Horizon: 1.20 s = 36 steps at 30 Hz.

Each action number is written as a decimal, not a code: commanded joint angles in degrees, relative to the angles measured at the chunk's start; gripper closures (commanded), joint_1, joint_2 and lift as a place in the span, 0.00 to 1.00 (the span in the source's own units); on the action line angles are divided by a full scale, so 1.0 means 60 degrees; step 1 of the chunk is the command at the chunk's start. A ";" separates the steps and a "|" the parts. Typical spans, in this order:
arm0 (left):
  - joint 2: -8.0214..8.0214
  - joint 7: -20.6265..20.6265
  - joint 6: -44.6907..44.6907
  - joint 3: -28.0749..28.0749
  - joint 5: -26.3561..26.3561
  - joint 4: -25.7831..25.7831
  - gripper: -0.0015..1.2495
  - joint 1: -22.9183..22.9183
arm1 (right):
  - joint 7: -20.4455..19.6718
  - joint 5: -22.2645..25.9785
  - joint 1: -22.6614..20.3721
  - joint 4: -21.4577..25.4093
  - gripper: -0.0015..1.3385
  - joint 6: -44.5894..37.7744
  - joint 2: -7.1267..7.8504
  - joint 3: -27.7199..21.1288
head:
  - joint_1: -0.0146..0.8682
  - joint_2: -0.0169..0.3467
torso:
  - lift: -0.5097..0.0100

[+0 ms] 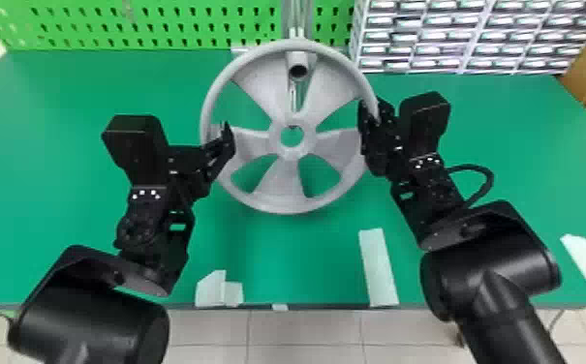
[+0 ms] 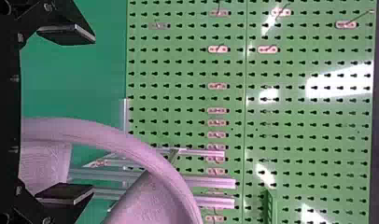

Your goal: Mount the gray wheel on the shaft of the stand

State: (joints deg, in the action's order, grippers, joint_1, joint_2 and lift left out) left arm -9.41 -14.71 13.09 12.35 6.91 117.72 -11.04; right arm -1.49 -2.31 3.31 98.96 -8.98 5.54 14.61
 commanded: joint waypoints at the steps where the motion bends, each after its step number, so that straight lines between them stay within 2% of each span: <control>1: -0.0205 0.0005 -0.0131 0.0182 0.0005 -0.0138 0.13 0.0214 | -0.0001 -0.0143 0.0005 -0.0058 0.88 0.0251 0.0000 0.0041 | 1.00 0.19 | 0.79; 8: -0.0351 0.0254 -0.0161 0.0314 -0.0287 -0.0343 0.15 0.0536 | -0.0001 -0.0246 0.0019 -0.0058 0.88 0.0266 0.0015 0.0085 | 1.00 0.19 | 0.79; 27: -0.0337 0.0972 -0.0205 0.0138 -0.1166 -0.1075 0.20 0.1313 | -0.0001 -0.0509 -0.0024 -0.0058 0.88 0.0618 0.0074 0.0158 | 1.00 0.19 | 0.79; 36: -0.0337 0.1031 -0.0395 0.0109 -0.1357 -0.1471 0.24 0.1474 | -0.0001 -0.0524 -0.0024 -0.0044 0.88 0.0691 0.0103 0.0246 | 1.00 0.19 | 0.79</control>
State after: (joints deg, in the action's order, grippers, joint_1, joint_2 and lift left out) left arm -11.43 -8.81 11.11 13.11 -0.75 109.91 -2.76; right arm -1.49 -5.45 3.15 98.61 -4.98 6.05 15.88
